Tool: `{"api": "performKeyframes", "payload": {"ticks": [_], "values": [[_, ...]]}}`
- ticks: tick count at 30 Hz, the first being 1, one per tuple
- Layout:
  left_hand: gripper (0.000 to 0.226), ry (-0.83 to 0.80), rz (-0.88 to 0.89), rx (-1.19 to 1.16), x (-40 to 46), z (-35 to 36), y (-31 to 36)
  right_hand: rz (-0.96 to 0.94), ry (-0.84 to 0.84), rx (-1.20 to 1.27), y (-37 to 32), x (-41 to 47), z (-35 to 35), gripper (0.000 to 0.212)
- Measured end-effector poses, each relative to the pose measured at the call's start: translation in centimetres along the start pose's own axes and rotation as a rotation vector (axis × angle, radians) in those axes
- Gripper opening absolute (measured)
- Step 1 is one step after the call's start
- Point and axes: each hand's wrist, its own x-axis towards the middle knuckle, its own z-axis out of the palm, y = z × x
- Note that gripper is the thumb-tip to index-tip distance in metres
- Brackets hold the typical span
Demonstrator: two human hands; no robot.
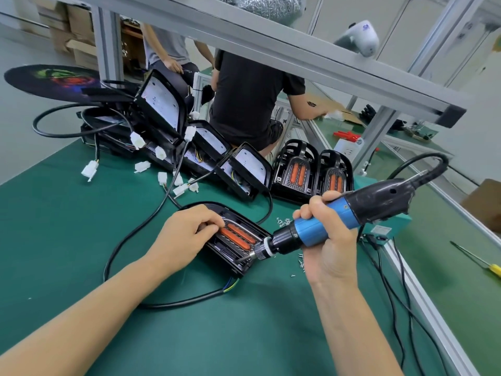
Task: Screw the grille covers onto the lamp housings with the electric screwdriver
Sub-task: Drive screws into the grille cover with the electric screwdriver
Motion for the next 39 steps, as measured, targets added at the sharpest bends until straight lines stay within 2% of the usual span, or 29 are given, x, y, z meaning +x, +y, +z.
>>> {"api": "performKeyframes", "payload": {"ticks": [5, 10, 13, 19, 23, 29, 34, 39], "values": [[0.029, 0.004, -0.003, -0.002, 0.0, 0.0, 0.0, -0.005, -0.001, -0.019, 0.0, 0.0, -0.2, 0.023], [0.023, 0.003, -0.007, 0.018, 0.3, 0.1, -0.1, -0.034, 0.027, 0.021, -0.2, 0.0, -0.3, 0.029], [0.019, 0.038, -0.007, 0.018, 0.6, 0.2, 0.2, -0.083, 0.108, 0.081, -0.8, -0.1, -1.2, 0.034], [0.022, -0.006, 0.043, -0.023, 2.2, 1.3, 3.0, -0.178, 0.316, 0.221, -3.5, 0.0, -4.4, 0.023], [0.017, -0.097, 0.085, 0.048, 4.1, 3.4, 5.6, -0.2, 0.405, 0.268, -4.3, -0.6, -7.0, 0.023], [0.015, -0.358, 0.05, 0.283, 7.7, 7.9, 8.6, -0.183, 0.509, 0.258, -4.4, -1.5, -8.9, 0.026], [0.018, -0.476, -0.047, 0.424, 9.4, 10.6, 8.6, -0.185, 0.532, 0.262, -5.0, -1.5, -9.7, 0.026], [0.021, -0.59, -0.069, 0.515, 9.2, 12.2, 8.4, -0.194, 0.534, 0.255, -5.3, -1.5, -10.3, 0.027]]}}
